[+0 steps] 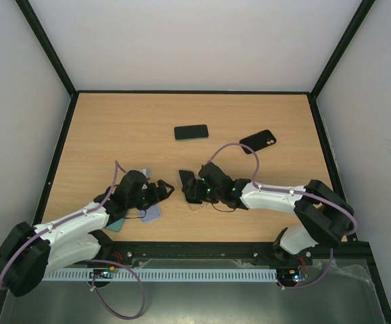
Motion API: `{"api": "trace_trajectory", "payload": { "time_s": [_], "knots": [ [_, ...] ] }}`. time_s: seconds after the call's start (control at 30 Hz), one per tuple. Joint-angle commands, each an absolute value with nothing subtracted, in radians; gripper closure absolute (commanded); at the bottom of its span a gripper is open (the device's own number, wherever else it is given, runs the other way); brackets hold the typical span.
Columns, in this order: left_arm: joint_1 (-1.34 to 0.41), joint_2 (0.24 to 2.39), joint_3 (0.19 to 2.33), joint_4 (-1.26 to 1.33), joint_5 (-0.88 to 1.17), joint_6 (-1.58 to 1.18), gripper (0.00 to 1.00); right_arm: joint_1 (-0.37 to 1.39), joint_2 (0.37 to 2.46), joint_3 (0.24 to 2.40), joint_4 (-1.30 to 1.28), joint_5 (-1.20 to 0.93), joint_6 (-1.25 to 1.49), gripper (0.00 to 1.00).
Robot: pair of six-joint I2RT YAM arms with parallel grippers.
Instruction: Put the phone into the phone case
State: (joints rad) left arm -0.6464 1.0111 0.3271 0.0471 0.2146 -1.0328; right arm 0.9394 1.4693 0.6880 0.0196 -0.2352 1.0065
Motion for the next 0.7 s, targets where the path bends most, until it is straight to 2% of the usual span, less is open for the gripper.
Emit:
{"api": "trace_trajectory", "payload": {
  "time_s": [0.0, 0.5, 0.67],
  "knots": [
    [-0.641, 1.009, 0.309, 0.083, 0.257, -1.064, 0.11, 0.948, 1.508, 0.722, 0.016, -0.267, 0.919, 0.39],
    [-0.641, 0.986, 0.307, 0.097, 0.27, -1.124, 0.12, 0.96, 1.535, 0.688, -0.011, -0.245, 0.838, 0.39],
    [-0.641, 0.988, 0.318, 0.107, 0.28, -1.13, 0.12, 0.96, 1.536, 0.677, -0.033, -0.204, 0.793, 0.35]
  ]
}}
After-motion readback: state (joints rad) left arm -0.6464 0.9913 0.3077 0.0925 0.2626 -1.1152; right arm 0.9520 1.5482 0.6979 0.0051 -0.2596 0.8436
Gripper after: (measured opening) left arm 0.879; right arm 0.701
